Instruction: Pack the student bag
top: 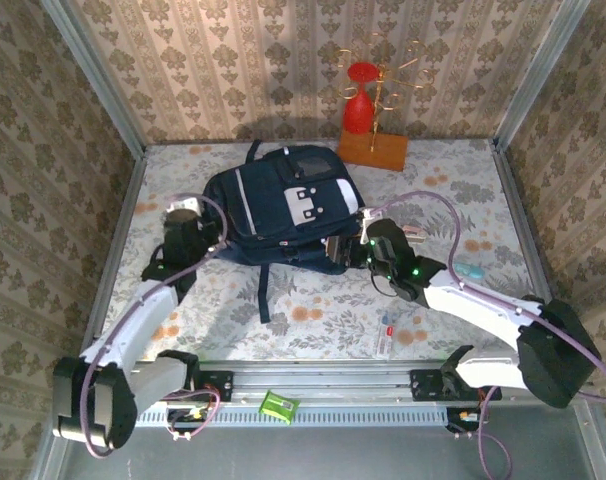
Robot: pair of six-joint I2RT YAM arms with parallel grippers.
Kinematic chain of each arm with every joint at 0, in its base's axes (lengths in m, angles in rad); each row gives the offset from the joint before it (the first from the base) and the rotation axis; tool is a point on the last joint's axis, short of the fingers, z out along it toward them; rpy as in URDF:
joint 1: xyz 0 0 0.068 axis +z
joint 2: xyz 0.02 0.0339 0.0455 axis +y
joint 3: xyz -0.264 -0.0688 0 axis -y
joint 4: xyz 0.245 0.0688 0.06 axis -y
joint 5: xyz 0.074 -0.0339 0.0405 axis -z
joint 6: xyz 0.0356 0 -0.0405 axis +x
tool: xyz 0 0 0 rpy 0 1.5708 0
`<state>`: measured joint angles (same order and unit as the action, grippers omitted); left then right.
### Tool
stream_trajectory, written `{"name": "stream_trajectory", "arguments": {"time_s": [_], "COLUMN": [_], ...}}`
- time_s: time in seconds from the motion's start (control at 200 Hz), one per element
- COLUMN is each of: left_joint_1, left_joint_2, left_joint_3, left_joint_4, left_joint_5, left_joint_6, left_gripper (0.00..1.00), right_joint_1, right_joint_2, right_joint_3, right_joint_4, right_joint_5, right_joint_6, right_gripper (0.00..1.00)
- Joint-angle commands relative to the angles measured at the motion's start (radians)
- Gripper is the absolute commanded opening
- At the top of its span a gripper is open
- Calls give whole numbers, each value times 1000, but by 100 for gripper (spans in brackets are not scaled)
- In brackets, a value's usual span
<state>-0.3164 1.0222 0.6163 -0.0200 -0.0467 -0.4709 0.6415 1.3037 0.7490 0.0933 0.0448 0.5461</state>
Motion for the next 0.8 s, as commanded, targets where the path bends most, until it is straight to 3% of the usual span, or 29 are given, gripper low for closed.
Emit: {"name": "stream_trajectory", "arguments": {"time_s": [0.0, 0.115, 0.29, 0.63, 0.795], "left_joint_1": [-78, -182, -230, -289, -334], "left_joint_2": [-9, 51, 186, 355, 411], "left_joint_3": [-28, -14, 33, 101, 140], "left_joint_4": [-45, -29, 27, 25, 16], "left_joint_5": [48, 36, 14, -217, -365], "left_joint_6": [-76, -137, -208, -254, -215], "left_gripper": [65, 62, 62, 64, 66], "right_joint_1": [4, 4, 4, 12, 21], "right_joint_2": [138, 293, 455, 501, 510], "right_joint_3": [135, 215, 259, 155, 129], "right_joint_4": [-58, 21, 71, 194, 219], "right_joint_5": [-33, -132, -176, -173, -160], "right_joint_6": [-65, -48, -10, 74, 92], "right_gripper": [68, 63, 53, 48, 48]}}
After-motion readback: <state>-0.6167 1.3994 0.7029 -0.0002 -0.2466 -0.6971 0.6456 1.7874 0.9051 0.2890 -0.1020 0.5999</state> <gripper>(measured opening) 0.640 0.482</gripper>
